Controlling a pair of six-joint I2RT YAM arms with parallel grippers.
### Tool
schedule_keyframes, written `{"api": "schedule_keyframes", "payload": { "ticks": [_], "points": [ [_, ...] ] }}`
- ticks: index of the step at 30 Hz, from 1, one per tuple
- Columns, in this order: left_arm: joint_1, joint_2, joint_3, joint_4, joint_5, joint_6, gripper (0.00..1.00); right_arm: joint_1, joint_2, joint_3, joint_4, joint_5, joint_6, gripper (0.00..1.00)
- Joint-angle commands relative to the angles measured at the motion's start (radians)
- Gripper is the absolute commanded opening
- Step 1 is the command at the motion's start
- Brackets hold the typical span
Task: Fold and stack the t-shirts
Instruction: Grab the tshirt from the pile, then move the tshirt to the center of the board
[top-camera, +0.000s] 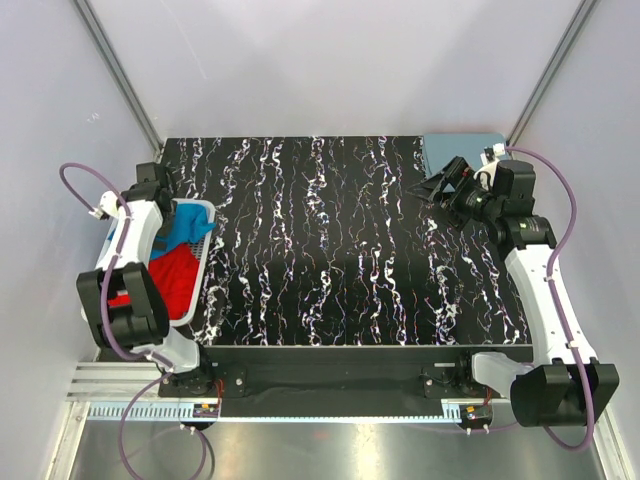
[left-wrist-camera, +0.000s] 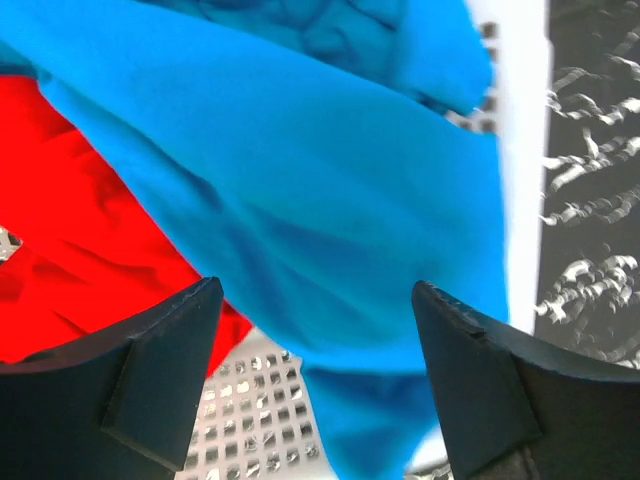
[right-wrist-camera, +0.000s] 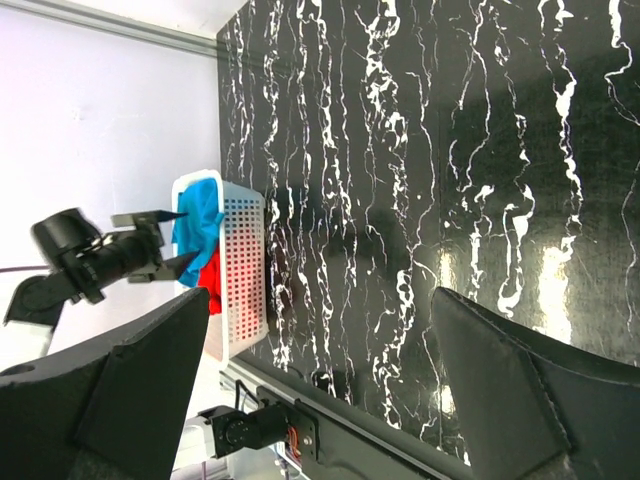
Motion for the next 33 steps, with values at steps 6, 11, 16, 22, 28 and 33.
{"api": "schedule_keyframes", "payload": {
  "ticks": [6,11,16,22,28,33],
  "points": [
    [0.008,0.083,0.070,0.048,-0.051,-0.014,0.16,0.008,0.003,0.035,0.065,-0.026,0.011,1.00],
    [-0.076,-0.062,0.191,0.158,-0.023,0.186,0.00,0.008,0.005,0.049,0.064,-0.018,0.009,1.00],
    [-0.250,-0.314,0.170,0.607,0.245,0.465,0.00,0.008,0.006,0.053,0.062,-0.003,0.032,0.99],
    [-0.352,-0.340,0.320,0.802,0.690,0.341,0.00,0.006,-0.050,0.043,0.042,0.011,0.044,1.00],
    [-0.475,-0.372,0.001,1.033,0.964,0.285,0.22,0.008,-0.095,0.018,-0.019,0.034,0.032,1.00],
    [-0.535,-0.435,-0.299,0.831,0.997,0.430,0.39,0.006,-0.094,-0.020,-0.071,0.059,0.038,1.00]
  ]
}}
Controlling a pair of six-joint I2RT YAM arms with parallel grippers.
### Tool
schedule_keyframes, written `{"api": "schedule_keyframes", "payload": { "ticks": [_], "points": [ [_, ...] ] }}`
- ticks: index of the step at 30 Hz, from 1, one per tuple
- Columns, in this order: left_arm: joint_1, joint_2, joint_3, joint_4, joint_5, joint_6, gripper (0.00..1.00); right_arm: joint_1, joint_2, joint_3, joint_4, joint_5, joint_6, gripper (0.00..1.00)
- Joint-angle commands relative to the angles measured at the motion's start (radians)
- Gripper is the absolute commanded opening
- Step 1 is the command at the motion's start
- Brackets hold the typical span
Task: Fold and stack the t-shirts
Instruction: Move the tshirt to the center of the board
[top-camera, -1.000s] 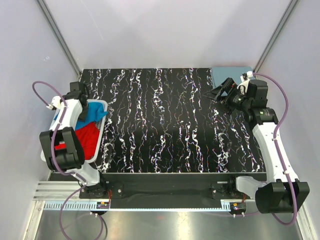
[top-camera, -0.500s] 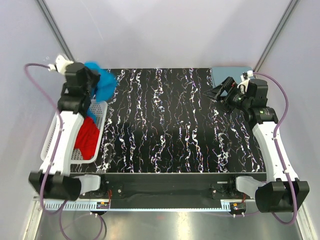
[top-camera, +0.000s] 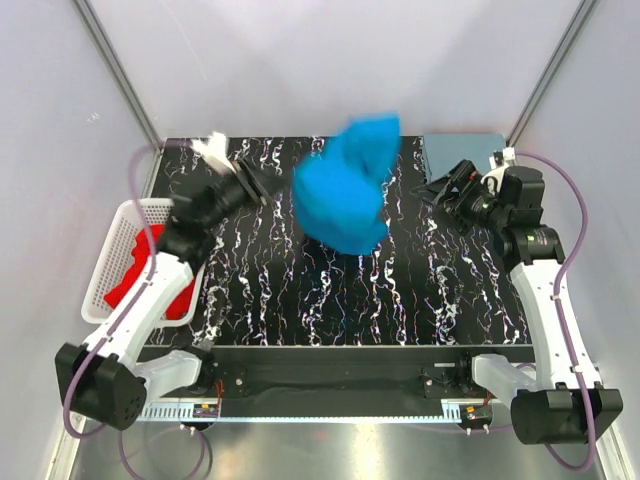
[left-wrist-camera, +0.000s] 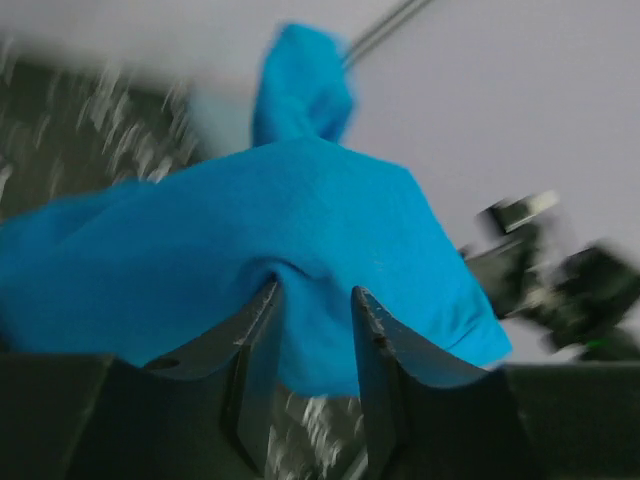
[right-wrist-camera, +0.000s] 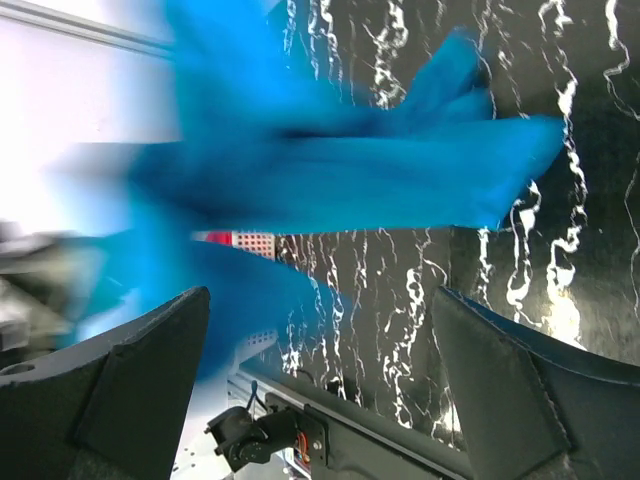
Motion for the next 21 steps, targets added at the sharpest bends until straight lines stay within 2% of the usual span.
{"api": "schedule_keyframes", "payload": {
  "ticks": [1,3,5,8,14,16,18,21],
  "points": [
    [-0.108,-0.042,-0.117,-0.325,-0.075,0.254,0.52,0.008,-0.007,-0.050,-0.039,0.033,0.005,1.00],
    [-0.192,-0.032,-0.101,-0.436,-0.211,0.364,0.58,0.008,-0.008,-0.083,-0.032,0.053,0.005,1.00],
    [-0.220,0.006,-0.103,-0.460,-0.185,0.381,0.62,0.008,0.006,-0.116,-0.031,0.084,0.005,1.00],
    [-0.223,0.043,-0.118,-0.388,-0.136,0.360,0.68,0.006,0.061,-0.149,-0.028,0.098,-0.001,1.00],
    [-0.240,0.252,-0.080,-0.386,-0.163,0.386,0.69,0.008,0.179,-0.233,0.009,0.110,-0.009,0.99],
    [-0.275,0.316,-0.046,-0.426,-0.279,0.401,0.70,0.006,0.217,-0.250,0.039,0.101,-0.018,0.99],
    [-0.297,0.385,-0.029,-0.438,-0.334,0.404,0.72,0.006,0.263,-0.238,0.031,0.098,-0.064,0.99],
    [-0.303,0.453,-0.052,-0.367,-0.248,0.354,0.72,0.006,0.314,-0.216,0.014,0.096,-0.085,0.99]
  ]
}}
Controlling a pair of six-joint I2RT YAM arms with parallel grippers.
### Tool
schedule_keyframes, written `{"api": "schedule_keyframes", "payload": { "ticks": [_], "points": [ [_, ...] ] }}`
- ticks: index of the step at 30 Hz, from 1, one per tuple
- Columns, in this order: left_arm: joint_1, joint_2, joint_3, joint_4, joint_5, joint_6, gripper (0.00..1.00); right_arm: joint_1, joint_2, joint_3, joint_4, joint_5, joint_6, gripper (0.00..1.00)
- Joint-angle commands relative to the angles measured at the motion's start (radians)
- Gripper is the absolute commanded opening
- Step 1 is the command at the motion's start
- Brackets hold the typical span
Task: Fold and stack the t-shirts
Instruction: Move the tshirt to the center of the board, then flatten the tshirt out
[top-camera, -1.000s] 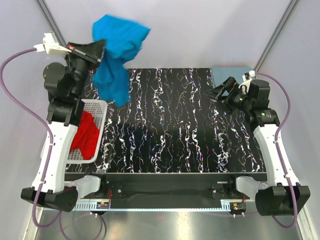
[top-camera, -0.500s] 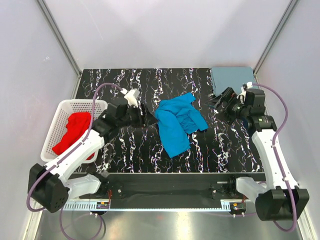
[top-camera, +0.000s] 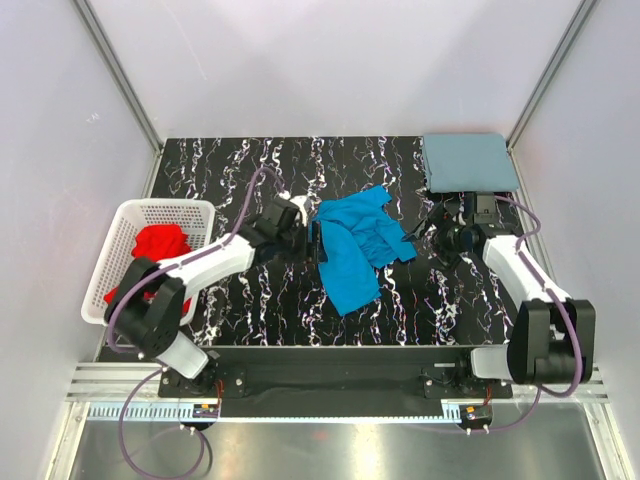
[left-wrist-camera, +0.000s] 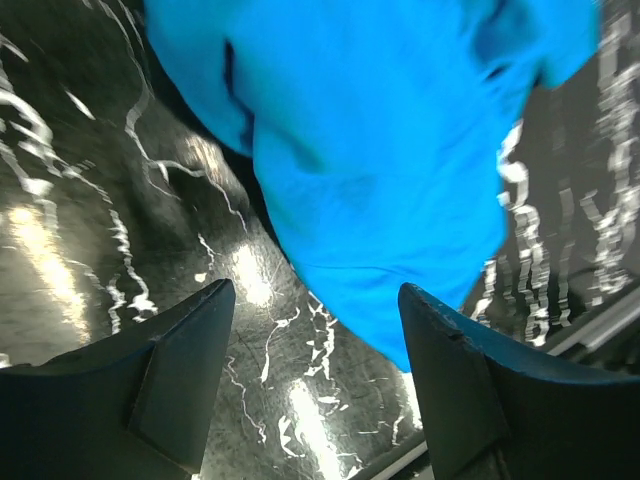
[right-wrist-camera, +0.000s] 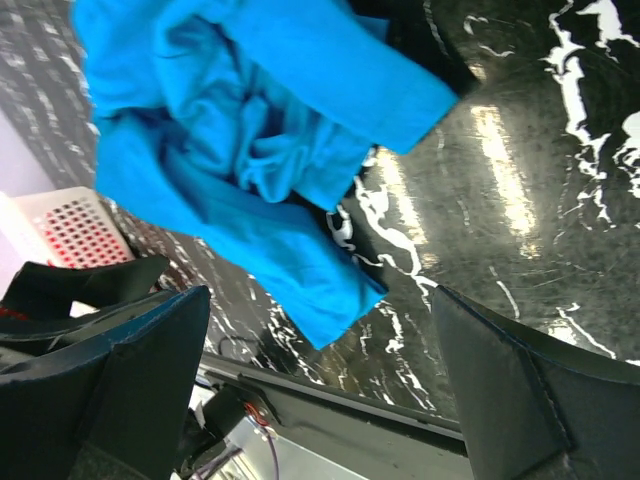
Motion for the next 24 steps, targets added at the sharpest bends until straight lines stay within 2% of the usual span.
{"api": "schedule_keyframes", "payload": {
  "ticks": [1,7,8,10,11,14,15,17,22,24],
  "points": [
    [-0.018,0.046,0.013,0.091,0.009,-0.029,0.72,0.005,0.044,0.056,0.026,0.012,-0.044,0.99],
    [-0.033,0.089,-0.020,0.082,-0.057,-0.029,0.70,0.005,0.158,0.069,0.010,0.035,-0.105,1.00],
    [-0.033,0.092,-0.020,0.079,-0.062,-0.021,0.66,0.006,0.162,0.052,0.027,0.029,-0.101,0.98],
    [-0.032,0.080,-0.037,0.094,-0.066,-0.014,0.49,0.006,0.159,-0.008,0.105,-0.011,-0.082,0.92],
    [-0.033,0.072,-0.046,0.105,-0.072,-0.017,0.32,0.006,0.158,-0.028,0.139,-0.031,-0.064,0.90],
    [-0.013,0.057,-0.062,0.120,-0.065,-0.021,0.18,0.005,0.173,-0.077,0.236,-0.066,-0.039,0.83],
    [0.003,0.069,-0.059,0.103,-0.050,-0.015,0.09,0.005,0.182,-0.082,0.248,-0.062,-0.039,0.83],
    [0.025,0.078,-0.043,0.080,-0.040,-0.011,0.00,0.005,0.205,-0.080,0.242,-0.038,-0.056,0.83],
    [0.063,0.017,-0.068,0.086,-0.008,-0.006,0.01,0.006,0.215,-0.120,0.282,0.067,-0.056,0.84],
    [0.060,-0.014,-0.076,0.121,0.068,-0.024,0.16,0.005,0.209,-0.143,0.370,0.087,-0.049,0.80]
  ]
}}
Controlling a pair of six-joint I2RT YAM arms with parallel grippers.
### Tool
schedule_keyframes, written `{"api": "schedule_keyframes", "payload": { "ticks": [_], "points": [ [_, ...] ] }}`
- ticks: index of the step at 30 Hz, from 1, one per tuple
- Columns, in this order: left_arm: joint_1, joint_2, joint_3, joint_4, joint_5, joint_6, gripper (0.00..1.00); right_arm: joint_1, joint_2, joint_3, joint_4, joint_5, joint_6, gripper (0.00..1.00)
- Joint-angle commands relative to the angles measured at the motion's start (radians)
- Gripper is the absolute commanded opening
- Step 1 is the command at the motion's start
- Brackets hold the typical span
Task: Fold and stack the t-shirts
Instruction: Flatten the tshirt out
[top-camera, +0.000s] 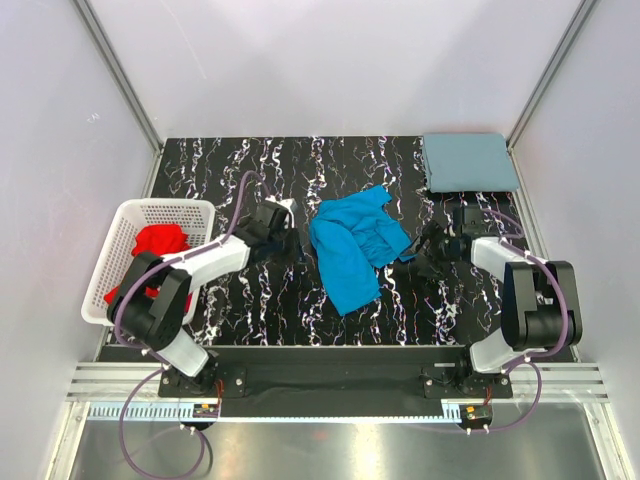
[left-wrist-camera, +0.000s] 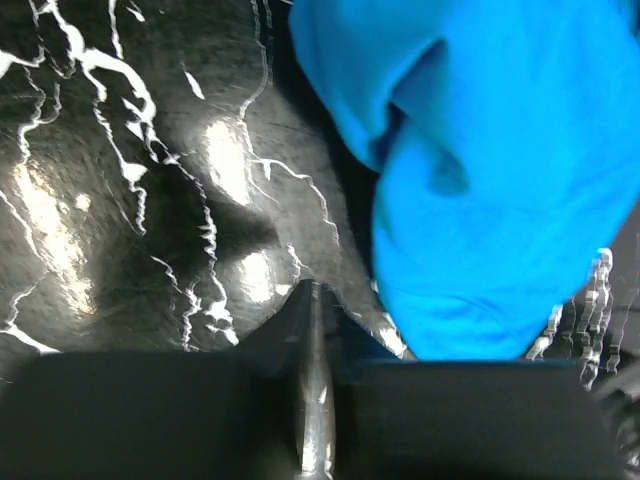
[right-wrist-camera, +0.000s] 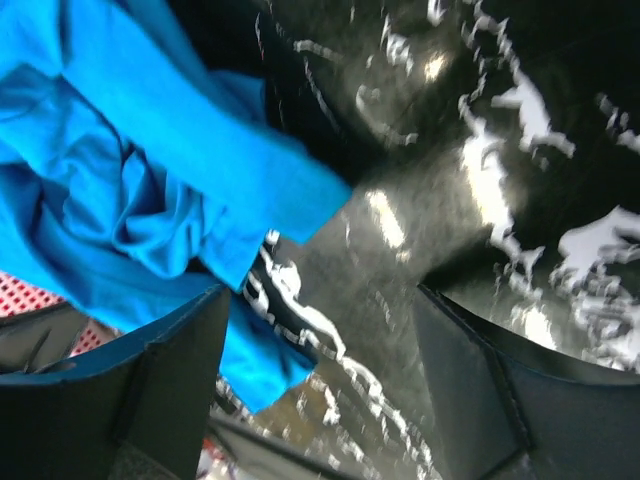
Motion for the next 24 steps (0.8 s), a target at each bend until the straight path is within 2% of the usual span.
{"api": "schedule_keyframes", "payload": {
  "ticks": [1,2,4,7,12,16,17,19,20,21,22,23,24],
  "points": [
    [-0.008,-0.081,-0.018,0.076,0.109,-0.014,0.35,0.005,-0.009,-0.066,0.181,0.072,0.008,0.79],
    [-0.017,-0.084,-0.021,0.081,0.125,-0.023,0.41,0.006,-0.018,-0.089,0.231,0.077,0.020,0.78],
    [-0.032,-0.081,-0.033,0.084,0.134,-0.040,0.60,0.005,-0.029,-0.164,0.409,0.060,0.055,0.75],
    [-0.057,-0.069,-0.069,0.098,0.113,-0.059,0.64,0.005,-0.014,-0.227,0.583,-0.003,0.059,0.75],
    [-0.058,-0.029,-0.164,0.263,0.201,-0.152,0.68,0.006,0.054,-0.250,0.652,-0.004,0.052,0.75],
    [-0.066,0.023,-0.147,0.259,0.200,-0.161,0.67,0.005,0.051,-0.253,0.655,0.048,0.072,0.72],
    [-0.067,0.038,-0.144,0.258,0.197,-0.160,0.65,0.005,0.041,-0.257,0.658,0.054,0.072,0.71],
    [-0.067,0.054,-0.144,0.277,0.200,-0.168,0.51,0.006,0.032,-0.263,0.664,0.072,0.078,0.67],
    [-0.067,0.071,-0.141,0.284,0.202,-0.174,0.41,0.005,0.025,-0.264,0.663,0.079,0.078,0.62],
    [-0.067,0.078,-0.133,0.287,0.209,-0.180,0.21,0.006,0.021,-0.269,0.660,0.085,0.081,0.59],
    [-0.067,0.084,-0.126,0.285,0.215,-0.178,0.11,0.006,0.020,-0.270,0.654,0.088,0.085,0.56],
    [-0.064,0.092,-0.115,0.275,0.215,-0.171,0.02,0.006,0.014,-0.272,0.651,0.095,0.085,0.41],
    [-0.055,0.091,-0.081,0.221,0.196,-0.139,0.00,0.005,0.012,-0.276,0.652,0.097,0.086,0.30]
  ]
}}
